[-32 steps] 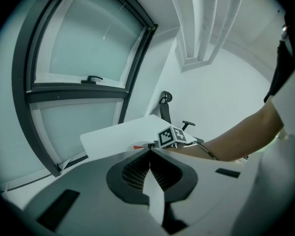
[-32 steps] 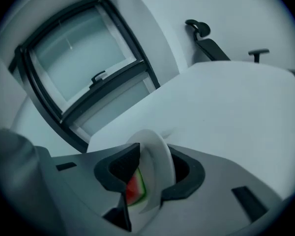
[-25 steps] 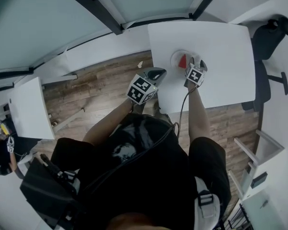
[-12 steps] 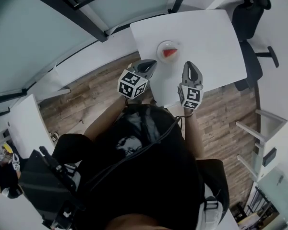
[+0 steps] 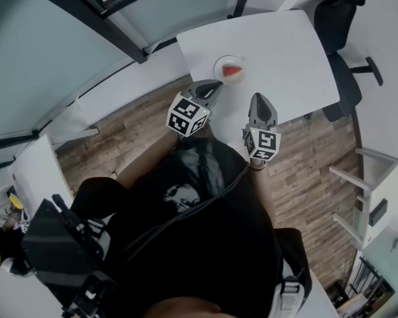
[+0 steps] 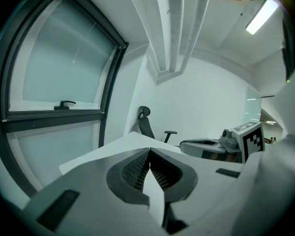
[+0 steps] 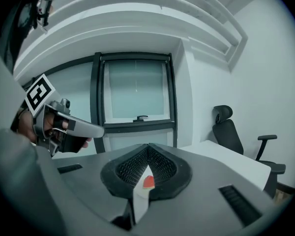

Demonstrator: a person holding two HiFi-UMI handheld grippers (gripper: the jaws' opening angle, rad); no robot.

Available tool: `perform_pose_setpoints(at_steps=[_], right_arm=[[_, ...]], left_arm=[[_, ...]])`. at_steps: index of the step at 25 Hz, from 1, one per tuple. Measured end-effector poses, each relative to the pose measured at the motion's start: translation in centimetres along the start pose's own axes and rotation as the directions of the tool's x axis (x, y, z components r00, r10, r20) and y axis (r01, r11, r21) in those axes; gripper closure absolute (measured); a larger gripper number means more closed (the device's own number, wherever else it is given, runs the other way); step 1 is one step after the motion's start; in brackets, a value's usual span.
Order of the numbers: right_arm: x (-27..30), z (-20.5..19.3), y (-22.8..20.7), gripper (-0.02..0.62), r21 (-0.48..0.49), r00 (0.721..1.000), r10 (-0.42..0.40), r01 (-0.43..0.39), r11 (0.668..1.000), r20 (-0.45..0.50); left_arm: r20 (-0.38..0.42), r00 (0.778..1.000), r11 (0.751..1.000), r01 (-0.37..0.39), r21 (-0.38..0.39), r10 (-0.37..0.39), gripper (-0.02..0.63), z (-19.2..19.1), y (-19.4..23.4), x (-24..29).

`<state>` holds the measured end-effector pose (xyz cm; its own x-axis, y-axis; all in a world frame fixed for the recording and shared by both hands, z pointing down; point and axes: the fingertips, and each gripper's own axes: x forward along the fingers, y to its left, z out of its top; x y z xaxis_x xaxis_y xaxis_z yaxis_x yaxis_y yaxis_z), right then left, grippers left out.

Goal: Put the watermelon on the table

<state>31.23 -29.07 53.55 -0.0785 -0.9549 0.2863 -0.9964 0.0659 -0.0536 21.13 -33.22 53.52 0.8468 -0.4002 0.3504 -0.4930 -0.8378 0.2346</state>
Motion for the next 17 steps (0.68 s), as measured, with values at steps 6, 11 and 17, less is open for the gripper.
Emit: perform_pose_setpoints(at_steps=[6,11,17], right_arm=[[0.7,0.2,1.0,0.584,-0.021,0.999,0.037,-0.037,0.999,0.002],[0.9,-0.3,1.3,0.584,-0.003,0.998,0.056,-0.056,0.998,-0.015],[1.4,-0.3,2.2,0.584,-0.018,0.996,0.091,-0.092,0.996,-0.023]], left_arm=[[-0.03,1.0,1.0,-0.007,-0.005,0.007,0.6,-0.9,0.3,0.0],[-0.041,0.999,1.0,-0.009,-0.015,0.009,0.6,-1.3,0.4,-0.1],[-0.053,0.999,1.0,-0.007,-0.026,0.006,0.6,-1.7,0.4,0.0]])
